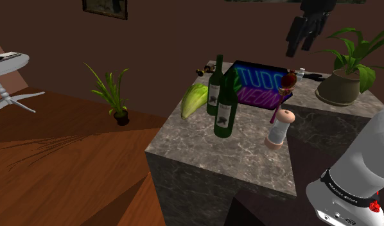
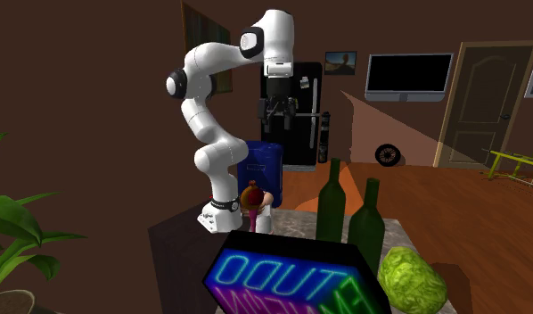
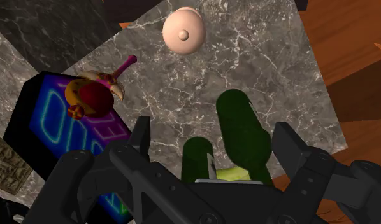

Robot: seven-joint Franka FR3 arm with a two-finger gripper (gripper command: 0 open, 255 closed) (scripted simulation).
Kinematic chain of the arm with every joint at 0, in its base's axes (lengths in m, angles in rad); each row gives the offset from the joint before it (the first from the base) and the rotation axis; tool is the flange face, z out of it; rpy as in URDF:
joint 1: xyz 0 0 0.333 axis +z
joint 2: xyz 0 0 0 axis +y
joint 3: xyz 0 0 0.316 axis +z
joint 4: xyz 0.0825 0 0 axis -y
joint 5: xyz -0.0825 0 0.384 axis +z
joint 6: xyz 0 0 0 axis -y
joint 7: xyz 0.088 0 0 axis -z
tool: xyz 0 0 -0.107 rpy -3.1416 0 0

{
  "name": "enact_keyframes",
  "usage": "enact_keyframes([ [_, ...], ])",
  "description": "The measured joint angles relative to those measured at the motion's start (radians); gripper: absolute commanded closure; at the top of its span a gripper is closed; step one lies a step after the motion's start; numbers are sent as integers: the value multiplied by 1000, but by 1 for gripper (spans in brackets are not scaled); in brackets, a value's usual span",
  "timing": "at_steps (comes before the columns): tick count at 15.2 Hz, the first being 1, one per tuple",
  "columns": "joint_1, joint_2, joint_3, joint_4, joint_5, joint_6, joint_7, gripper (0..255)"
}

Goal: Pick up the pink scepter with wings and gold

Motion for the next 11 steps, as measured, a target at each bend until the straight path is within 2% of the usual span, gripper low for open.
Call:
enact_keyframes([
  [3,-6,-22,-12,-45,-35,39,-26,0],
  [11,-55,-93,-72,-292,-250,339,-134,0],
])
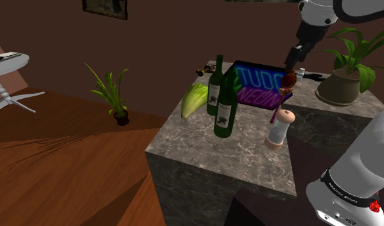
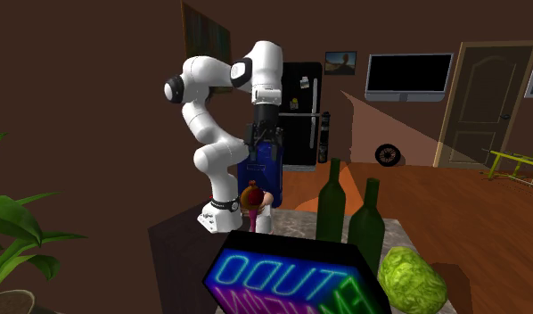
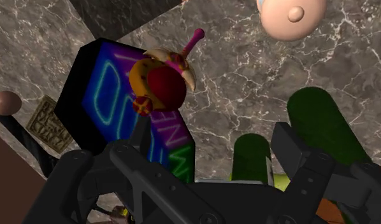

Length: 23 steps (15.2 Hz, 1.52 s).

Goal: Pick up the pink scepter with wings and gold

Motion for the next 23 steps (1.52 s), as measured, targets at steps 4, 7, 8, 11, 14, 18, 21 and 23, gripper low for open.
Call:
enact_keyframes([
  [4,-44,14,-52,-88,-127,181,-42,0],
  [7,-67,20,-76,-136,-186,271,-52,0],
  [8,-71,20,-80,-151,-195,289,-49,0],
  [11,-79,22,-87,-190,-212,331,-39,0],
  [14,-83,32,-91,-215,-223,365,-27,255],
  [18,-84,33,-91,-217,-225,371,-25,255],
  [21,-84,32,-91,-218,-225,372,-25,255],
  [23,-85,33,-92,-218,-226,374,-25,255],
])
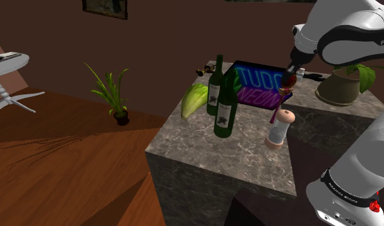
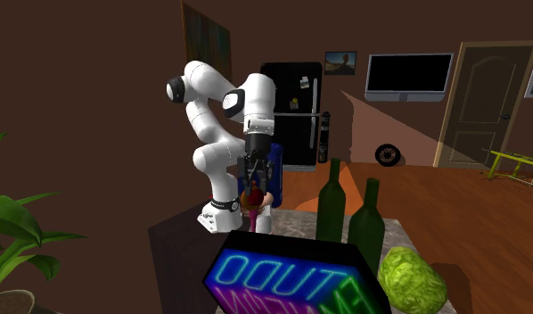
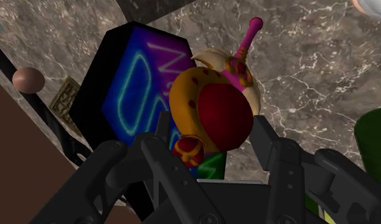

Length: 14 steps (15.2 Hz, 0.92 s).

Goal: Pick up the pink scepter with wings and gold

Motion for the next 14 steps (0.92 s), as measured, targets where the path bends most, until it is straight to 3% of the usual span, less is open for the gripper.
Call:
enact_keyframes([
  [14,23,-13,21,149,52,-160,-55,255],
])
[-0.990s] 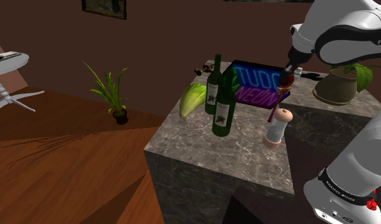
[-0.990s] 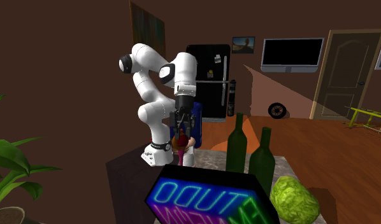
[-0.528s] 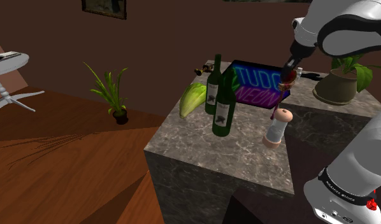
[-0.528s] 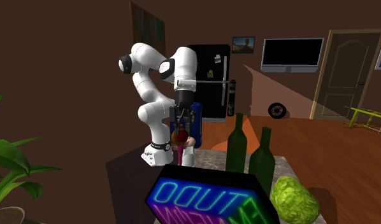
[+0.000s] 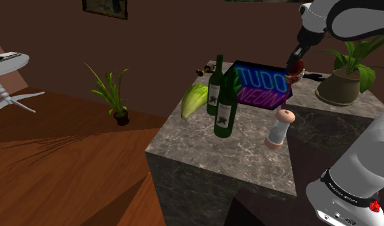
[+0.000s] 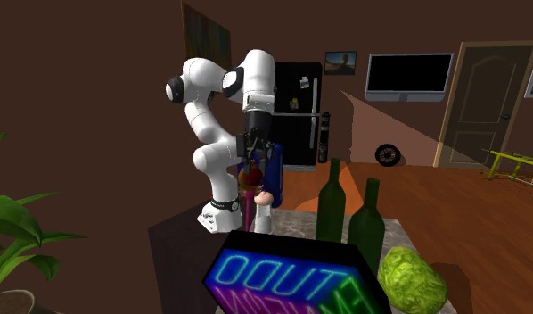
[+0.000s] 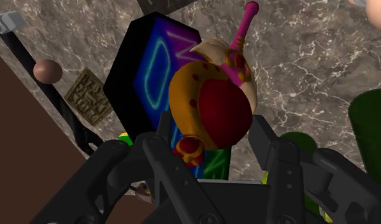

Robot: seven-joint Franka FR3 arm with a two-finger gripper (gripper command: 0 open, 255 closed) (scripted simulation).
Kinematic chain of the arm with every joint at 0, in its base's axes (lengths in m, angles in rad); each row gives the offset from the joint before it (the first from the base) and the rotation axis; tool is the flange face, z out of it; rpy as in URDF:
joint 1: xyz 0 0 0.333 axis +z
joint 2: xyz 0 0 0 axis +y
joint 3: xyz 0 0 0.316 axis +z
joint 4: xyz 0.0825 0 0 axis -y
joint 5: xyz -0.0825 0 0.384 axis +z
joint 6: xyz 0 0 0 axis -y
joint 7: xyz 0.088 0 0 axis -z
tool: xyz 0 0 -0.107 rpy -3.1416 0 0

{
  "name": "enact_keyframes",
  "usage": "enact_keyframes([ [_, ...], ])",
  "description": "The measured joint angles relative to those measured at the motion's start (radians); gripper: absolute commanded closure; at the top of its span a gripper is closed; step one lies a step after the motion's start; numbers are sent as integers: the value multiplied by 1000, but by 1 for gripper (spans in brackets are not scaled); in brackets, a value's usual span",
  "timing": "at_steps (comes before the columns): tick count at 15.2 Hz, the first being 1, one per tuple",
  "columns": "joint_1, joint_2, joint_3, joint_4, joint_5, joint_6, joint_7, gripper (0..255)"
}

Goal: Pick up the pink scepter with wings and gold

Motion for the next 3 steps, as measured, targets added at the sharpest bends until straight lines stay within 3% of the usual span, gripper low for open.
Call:
enact_keyframes([
  [3,4,0,6,30,9,-29,-8,255],
])
